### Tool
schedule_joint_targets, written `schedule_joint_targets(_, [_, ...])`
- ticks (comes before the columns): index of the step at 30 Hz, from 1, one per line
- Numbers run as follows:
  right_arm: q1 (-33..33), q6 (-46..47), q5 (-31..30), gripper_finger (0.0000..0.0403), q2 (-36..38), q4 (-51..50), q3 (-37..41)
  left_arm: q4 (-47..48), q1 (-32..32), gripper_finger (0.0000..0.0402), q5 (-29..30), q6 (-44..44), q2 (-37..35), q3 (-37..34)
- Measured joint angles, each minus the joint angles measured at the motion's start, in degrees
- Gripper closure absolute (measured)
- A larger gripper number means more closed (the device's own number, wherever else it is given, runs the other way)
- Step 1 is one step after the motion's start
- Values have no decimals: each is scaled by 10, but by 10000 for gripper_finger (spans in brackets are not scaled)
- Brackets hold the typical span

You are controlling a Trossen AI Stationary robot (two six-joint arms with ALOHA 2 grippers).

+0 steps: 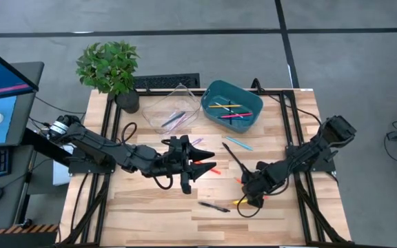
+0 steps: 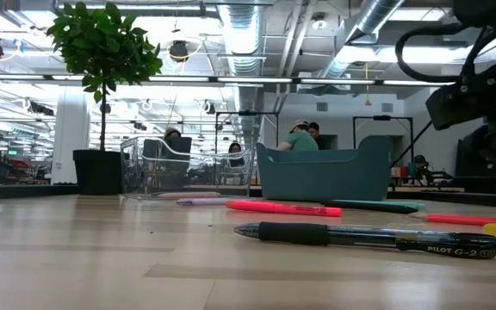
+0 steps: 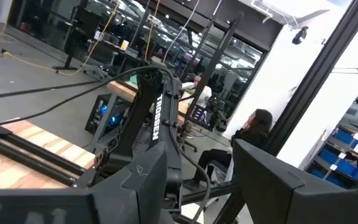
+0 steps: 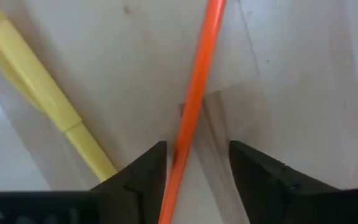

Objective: Sort pens & pencils
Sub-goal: Put the orange colored pencil into the blue bin

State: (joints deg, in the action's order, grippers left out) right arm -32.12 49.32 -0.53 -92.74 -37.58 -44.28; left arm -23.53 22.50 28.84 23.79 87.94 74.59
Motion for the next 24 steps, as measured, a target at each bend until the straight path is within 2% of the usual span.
schedule_joint_targets(3, [0, 14, -9, 242, -7, -11, -1, 1, 0, 228, 0, 0, 0, 0])
schedule_joint_targets(7, [2, 21, -15, 355, 0, -20, 1, 1, 0, 228, 0, 0, 0, 0])
schedule_joint_targets(9, [7, 21, -13, 385, 1, -20, 1, 1, 0, 228, 0, 0, 0, 0])
schedule_joint_targets(14, [17, 10, -7, 389, 7, -23, 2, 0, 0, 228, 0, 9, 0, 0])
schedule_joint_targets(24, [51, 1, -67, 400, 130, -23, 7, -5, 0, 228, 2, 6, -12, 0])
